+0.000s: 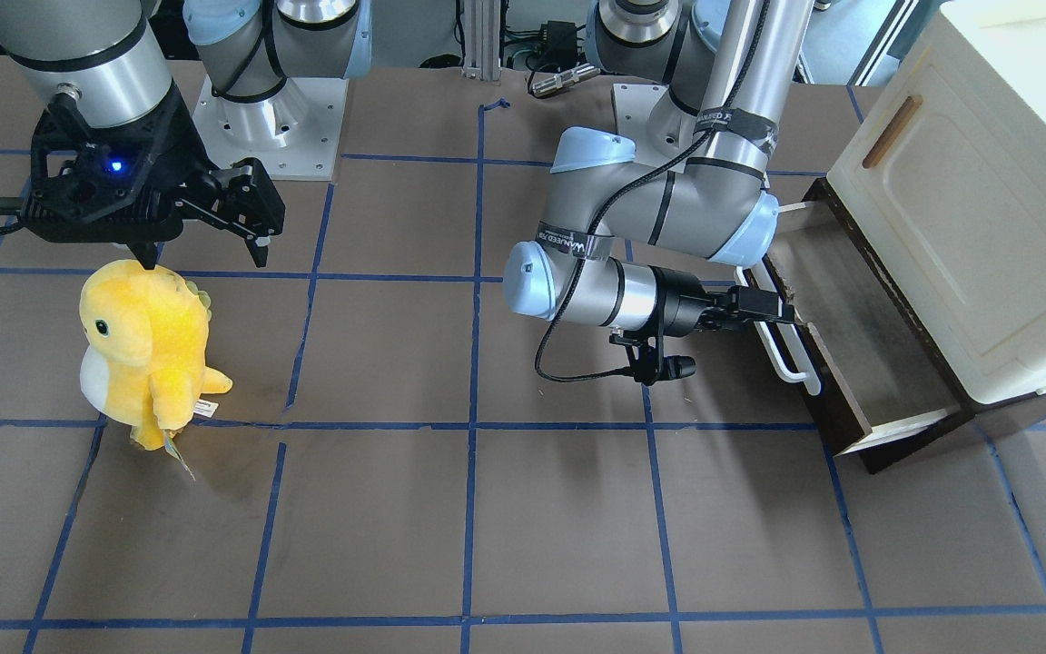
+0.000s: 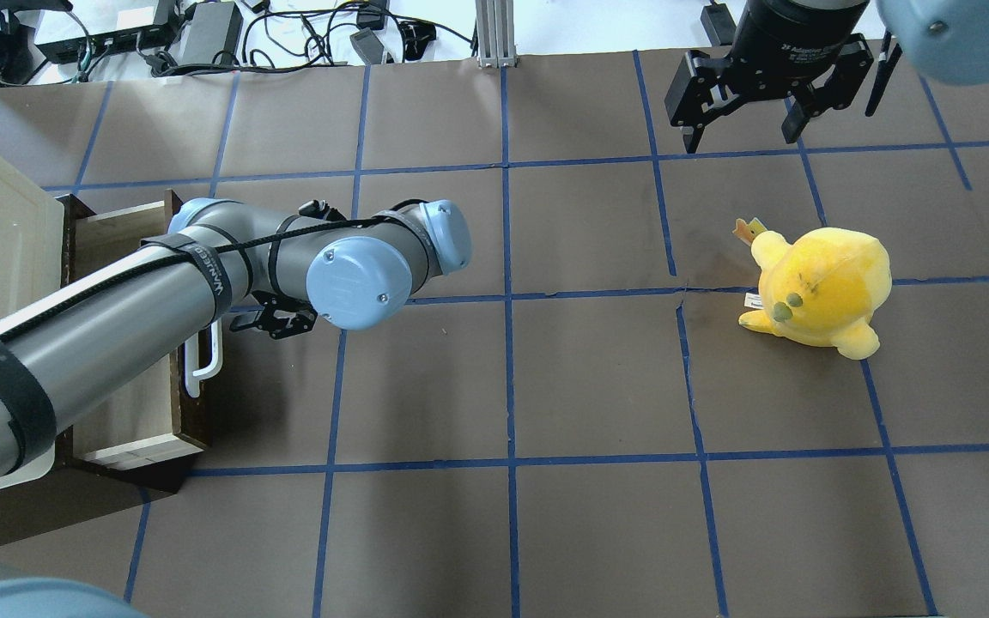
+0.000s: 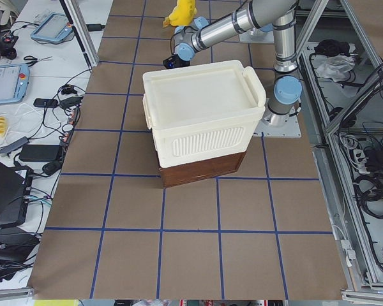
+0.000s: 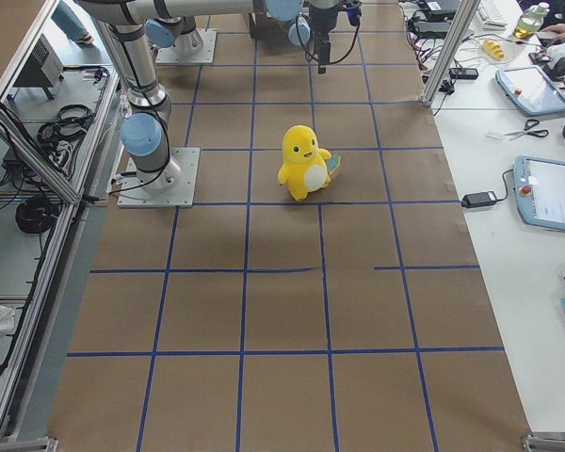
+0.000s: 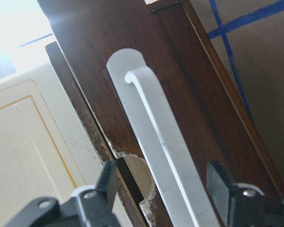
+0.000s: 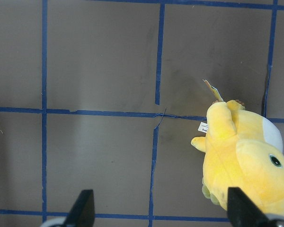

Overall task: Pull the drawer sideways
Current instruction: 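Keep pulling the drawer handle farther out with the left gripper, then open the left gripper and lift it away from the handle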

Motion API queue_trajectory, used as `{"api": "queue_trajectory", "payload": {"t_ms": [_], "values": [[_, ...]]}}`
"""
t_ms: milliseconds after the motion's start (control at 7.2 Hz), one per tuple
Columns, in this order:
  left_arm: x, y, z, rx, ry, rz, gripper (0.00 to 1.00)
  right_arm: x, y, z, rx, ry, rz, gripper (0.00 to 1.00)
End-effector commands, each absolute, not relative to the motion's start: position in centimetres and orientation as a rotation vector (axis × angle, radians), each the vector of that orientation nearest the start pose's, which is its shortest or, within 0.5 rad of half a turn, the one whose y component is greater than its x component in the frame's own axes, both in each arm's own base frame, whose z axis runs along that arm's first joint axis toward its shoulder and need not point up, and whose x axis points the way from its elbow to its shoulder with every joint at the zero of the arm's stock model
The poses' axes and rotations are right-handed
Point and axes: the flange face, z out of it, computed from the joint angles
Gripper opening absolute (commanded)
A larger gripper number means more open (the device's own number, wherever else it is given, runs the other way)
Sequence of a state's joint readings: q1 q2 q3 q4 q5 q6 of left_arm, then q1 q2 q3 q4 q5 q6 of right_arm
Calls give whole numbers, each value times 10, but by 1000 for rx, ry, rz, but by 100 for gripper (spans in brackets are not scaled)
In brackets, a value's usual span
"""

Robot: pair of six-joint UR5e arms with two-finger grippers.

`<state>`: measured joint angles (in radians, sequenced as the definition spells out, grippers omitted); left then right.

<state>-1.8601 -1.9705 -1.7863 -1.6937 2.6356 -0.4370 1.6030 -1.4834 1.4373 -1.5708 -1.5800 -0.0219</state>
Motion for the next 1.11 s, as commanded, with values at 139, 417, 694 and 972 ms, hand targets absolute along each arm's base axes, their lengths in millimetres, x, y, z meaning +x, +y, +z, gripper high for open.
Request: {"api": "queue_trajectory", "payload": {"t_ms": [139,417,694,972], "values": [[-239,-495,322,353,2298,313,100,149,-529,509,-84,3149,-73,100],[-250,-479,398,301,2583,264,100,149,-529,509,-87,3149,-73,100],[-246,-455,442,228,2803,225,100,149,-529,509,-84,3149,-73,100],[-235,-445,473,160,2995,196,100,149,-529,509,-84,3149,-73,100]]}}
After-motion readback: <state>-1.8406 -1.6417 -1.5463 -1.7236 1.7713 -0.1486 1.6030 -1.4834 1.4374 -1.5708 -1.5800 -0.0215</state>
